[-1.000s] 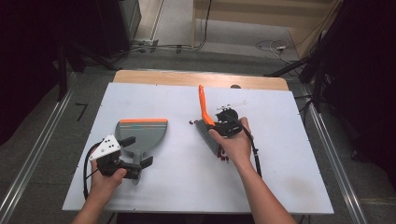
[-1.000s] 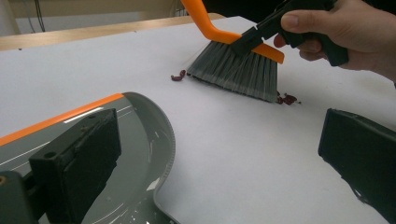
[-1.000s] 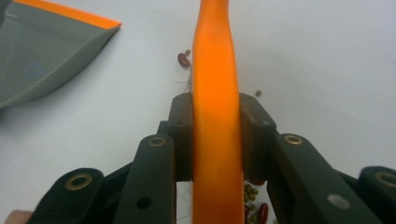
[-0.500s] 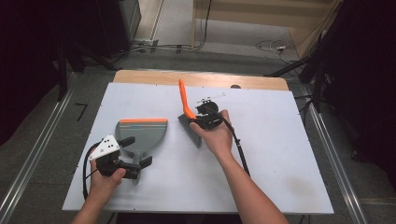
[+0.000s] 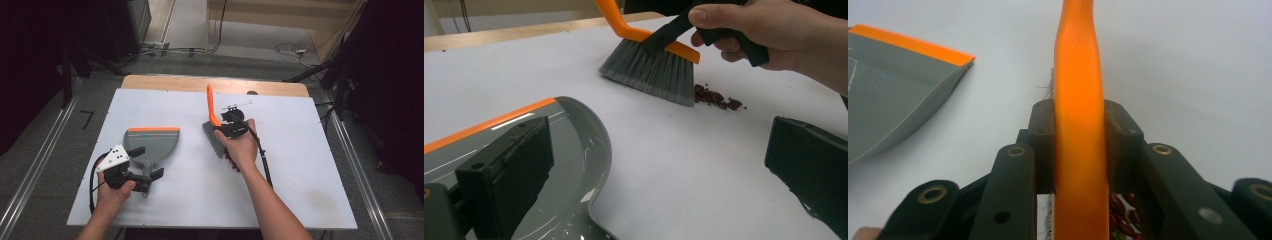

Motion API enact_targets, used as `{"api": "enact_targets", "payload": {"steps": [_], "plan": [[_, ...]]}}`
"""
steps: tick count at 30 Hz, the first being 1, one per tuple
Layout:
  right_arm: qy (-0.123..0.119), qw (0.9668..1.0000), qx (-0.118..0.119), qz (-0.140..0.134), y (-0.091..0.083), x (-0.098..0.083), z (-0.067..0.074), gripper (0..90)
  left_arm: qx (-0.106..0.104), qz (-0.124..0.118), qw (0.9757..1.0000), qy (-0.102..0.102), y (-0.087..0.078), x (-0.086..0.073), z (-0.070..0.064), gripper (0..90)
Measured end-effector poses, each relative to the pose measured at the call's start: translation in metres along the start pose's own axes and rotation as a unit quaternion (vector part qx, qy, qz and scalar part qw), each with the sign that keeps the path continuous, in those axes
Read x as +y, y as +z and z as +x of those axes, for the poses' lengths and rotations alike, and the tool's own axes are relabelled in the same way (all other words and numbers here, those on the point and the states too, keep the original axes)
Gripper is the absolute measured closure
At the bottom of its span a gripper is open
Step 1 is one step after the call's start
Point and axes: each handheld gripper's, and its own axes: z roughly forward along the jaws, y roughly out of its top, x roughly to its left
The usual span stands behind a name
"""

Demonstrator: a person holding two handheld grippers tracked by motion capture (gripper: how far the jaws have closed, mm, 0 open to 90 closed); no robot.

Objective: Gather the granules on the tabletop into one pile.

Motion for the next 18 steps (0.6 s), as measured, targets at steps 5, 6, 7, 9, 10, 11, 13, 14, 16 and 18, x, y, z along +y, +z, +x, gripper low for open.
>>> {"api": "enact_targets", "payload": {"steps": [5,6,7,9,10,11,13,14,16,18], "plan": [[0.023,0.9997,0.003,-0.004,-0.005,-0.005,-0.013,68.8,0.0,0.001,1.0,0.001,0.001,0.0,-0.001,0.0],[0.022,0.9997,0.002,-0.006,-0.005,-0.006,-0.015,68.8,0.0,0.001,1.0,0.0,0.001,0.0,-0.001,0.0],[0.024,0.9997,0.001,-0.007,-0.006,-0.007,-0.016,68.8,-0.001,0.001,1.0,0.0,0.001,0.0,-0.001,0.0],[0.028,0.9996,0.001,-0.009,-0.007,-0.008,-0.018,68.8,0.0,0.0,1.0,0.0,0.001,0.0,0.0,0.0],[0.031,0.9995,0.001,-0.01,-0.008,-0.008,-0.019,68.8,0.0,0.0,1.0,0.0,0.0,0.0,0.0,0.0],[0.031,0.9995,0.0,-0.01,-0.008,-0.009,-0.02,68.8,0.0,0.0,1.0,0.0,0.0,0.0,0.0,0.0],[0.034,0.9994,0.001,-0.011,-0.009,-0.009,-0.022,68.8,0.0,0.0,1.0,-0.001,0.0,0.0,0.0,0.0],[0.038,0.9992,0.003,-0.013,-0.01,-0.009,-0.023,68.8,0.0,-0.001,1.0,-0.002,0.0,0.0,0.0,0.0],[0.039,0.9991,0.003,-0.016,-0.012,-0.009,-0.022,68.9,0.0,-0.001,1.0,-0.002,0.0,0.0,0.001,0.0],[0.042,0.9987,0.014,-0.023,-0.014,-0.009,-0.022,68.9,0.0,-0.001,1.0,-0.001,0.0,0.0,0.0,0.0]]}}
